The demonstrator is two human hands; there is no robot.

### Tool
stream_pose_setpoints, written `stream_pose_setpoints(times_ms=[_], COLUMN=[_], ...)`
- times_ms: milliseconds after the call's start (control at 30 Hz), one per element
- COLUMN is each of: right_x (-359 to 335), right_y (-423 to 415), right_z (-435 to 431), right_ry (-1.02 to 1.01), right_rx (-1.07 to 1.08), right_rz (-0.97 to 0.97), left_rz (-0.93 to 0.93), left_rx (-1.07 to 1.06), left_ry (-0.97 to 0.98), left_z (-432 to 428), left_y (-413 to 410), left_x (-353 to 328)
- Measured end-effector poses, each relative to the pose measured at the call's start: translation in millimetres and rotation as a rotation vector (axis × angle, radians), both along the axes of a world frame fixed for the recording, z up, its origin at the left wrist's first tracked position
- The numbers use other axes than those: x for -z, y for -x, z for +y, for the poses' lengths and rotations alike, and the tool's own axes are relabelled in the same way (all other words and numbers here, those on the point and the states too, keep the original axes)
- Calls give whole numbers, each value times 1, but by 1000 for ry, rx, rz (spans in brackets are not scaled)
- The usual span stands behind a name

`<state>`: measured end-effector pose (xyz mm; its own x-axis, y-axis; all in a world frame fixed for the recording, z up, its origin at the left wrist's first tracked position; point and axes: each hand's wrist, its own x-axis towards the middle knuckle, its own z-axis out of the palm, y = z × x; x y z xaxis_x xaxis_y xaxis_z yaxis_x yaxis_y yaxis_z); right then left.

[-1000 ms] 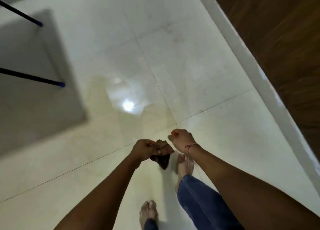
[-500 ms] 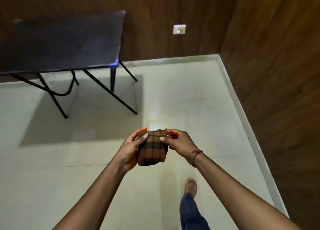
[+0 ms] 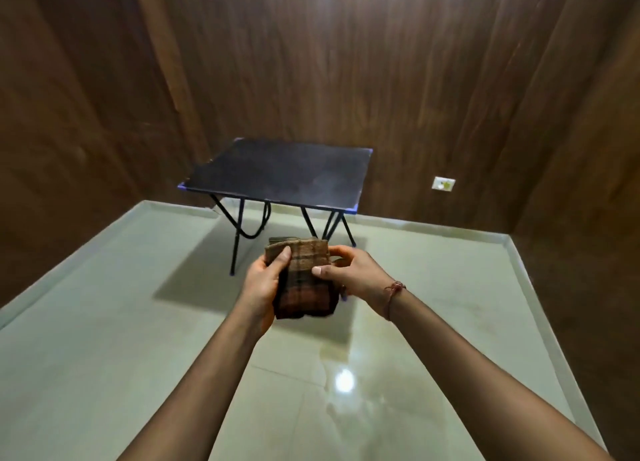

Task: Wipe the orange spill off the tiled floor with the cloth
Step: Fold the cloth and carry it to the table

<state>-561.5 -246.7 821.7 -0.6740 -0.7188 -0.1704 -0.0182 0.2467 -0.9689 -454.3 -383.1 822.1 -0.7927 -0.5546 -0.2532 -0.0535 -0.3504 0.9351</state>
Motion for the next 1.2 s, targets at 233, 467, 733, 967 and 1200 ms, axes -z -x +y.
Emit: stream_pose_setpoints(times_ms=[233, 467, 733, 967, 1200], right_x=[-52, -80, -91, -136, -122], right_y=[-38, -50, -25, -7, 16], right_z=[-57, -77, -83, -69, -95], right_ry=[40, 77, 86, 134, 211], right_rx=[-23, -80, -23, -271, -143], right_rz=[59, 60, 210, 222, 4], left_rz=[-140, 11, 208, 303, 140], left_rx=[-25, 90, 18, 169, 252], left_ry=[112, -61, -204, -162, 139], left_z=[-35, -38, -43, -81, -76], left_y=[-36, -48, -46, -75, -43], left_x=[-34, -57, -72, -64, -73])
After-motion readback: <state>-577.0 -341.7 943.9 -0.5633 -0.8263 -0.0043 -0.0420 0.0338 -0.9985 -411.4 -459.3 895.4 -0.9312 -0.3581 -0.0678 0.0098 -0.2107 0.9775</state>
